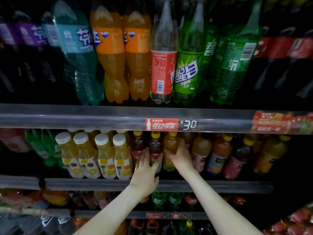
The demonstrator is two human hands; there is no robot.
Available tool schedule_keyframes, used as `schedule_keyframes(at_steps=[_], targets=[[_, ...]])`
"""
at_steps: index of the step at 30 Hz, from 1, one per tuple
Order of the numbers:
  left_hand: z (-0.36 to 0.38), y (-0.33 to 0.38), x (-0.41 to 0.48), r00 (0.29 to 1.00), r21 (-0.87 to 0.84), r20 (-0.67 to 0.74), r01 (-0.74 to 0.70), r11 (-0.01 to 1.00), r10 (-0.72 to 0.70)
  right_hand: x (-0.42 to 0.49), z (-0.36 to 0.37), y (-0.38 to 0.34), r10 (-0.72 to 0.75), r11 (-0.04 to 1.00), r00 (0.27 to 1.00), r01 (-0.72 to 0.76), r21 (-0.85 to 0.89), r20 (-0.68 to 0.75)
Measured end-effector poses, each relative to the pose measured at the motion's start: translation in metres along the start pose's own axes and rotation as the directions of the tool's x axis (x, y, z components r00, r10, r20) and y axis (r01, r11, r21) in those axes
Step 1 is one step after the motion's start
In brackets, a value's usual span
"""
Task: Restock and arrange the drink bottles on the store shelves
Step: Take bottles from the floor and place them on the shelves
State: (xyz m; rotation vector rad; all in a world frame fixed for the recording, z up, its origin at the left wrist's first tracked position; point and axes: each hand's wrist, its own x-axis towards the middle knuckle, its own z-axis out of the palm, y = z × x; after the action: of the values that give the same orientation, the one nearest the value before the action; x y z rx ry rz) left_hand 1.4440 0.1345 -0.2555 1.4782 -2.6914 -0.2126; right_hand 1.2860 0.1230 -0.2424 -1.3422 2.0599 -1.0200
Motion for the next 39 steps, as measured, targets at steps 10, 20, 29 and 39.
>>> schedule_keyframes(at_steps=[10,20,29,39], targets=[[0.018,-0.035,-0.048,0.994,-0.208,-0.038,-0.108,0.972,0.102,-0.102,0.072,-0.002,0.086,0.996,0.995,-0.085,0.022,-0.049],[0.095,-0.229,-0.214,0.919,-0.548,0.307,0.384,0.743,-0.248,-0.203,0.253,-0.015,0.219,0.943,0.897,-0.094,-0.319,0.384],[0.309,-0.34,-0.349,0.597,-0.371,0.618,0.795,0.48,-0.511,-0.276,0.45,0.104,0.367,0.84,0.681,0.05,-0.54,0.634],[0.582,-0.328,-0.418,0.539,-0.549,0.648,0.82,0.16,-0.538,-0.311,0.678,0.359,0.485,0.6,0.512,0.395,-0.695,0.709]])
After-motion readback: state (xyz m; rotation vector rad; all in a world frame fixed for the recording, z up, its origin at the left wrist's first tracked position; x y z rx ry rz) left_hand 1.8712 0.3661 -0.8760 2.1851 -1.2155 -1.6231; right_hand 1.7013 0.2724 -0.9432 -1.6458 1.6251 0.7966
